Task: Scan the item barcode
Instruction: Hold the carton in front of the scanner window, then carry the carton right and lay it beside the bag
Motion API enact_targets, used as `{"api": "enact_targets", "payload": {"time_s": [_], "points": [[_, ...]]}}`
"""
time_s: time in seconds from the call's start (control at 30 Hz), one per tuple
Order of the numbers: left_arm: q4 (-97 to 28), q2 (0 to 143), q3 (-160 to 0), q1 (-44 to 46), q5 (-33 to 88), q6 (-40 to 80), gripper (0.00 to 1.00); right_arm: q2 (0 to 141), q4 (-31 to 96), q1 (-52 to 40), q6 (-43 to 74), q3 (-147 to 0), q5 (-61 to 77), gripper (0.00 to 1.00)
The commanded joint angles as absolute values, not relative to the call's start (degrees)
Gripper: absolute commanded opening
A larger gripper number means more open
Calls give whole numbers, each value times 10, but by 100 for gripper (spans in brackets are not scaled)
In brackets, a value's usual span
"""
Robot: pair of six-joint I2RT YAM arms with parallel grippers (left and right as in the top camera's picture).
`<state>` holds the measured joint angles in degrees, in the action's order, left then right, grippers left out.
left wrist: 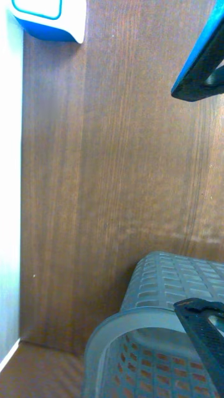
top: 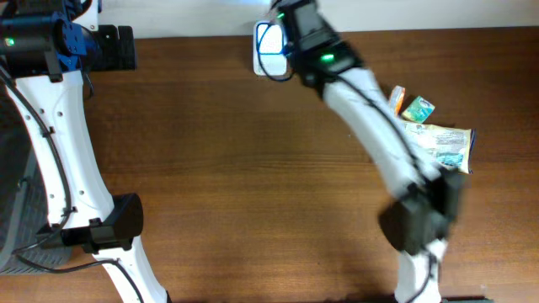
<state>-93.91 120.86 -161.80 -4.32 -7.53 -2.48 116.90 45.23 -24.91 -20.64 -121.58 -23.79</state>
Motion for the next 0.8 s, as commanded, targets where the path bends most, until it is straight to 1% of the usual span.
{"api": "enact_targets", "payload": {"time_s": [0.0, 0.07, 0.1, 0.2, 0.3, 0.43, 0.53, 0.63, 0.7, 0.77], "points": [[-940, 1202, -1623, -47, -78, -22, 99, 1073, 582, -223, 10, -1230, -120, 9], [-940, 1202, -1623, -47, -78, -22, 99, 1060, 676, -203, 74, -1230, -118, 8], [-940, 1202, -1623, -47, -78, -22, 99, 1060, 707, -192, 86, -1230, -105, 8], [-940, 1202, -1623, -47, -78, -22, 99, 1086, 795, -147, 84, -1228, -24, 8], [-940, 1202, -1623, -47, -78, -22, 99, 1129, 849, -112, 85, -1227, -17, 8], [-940, 1202, -1623, -47, -78, -22, 99, 1193, 875, -81, 84, -1226, 6, 8], [-940, 1202, -1623, -47, -78, -22, 99, 1253, 875, -74, 85, -1224, 33, 8], [-940, 1202, -1623, -47, -78, -22, 99, 1299, 877, -74, 104, -1224, 35, 11], [-940, 1202, -1623, -47, -78, -22, 99, 1322, 881, -72, 119, -1224, 35, 16], [-940, 1202, -1623, -47, -78, -22, 99, 1333, 882, -70, 128, -1224, 34, 18]]}}
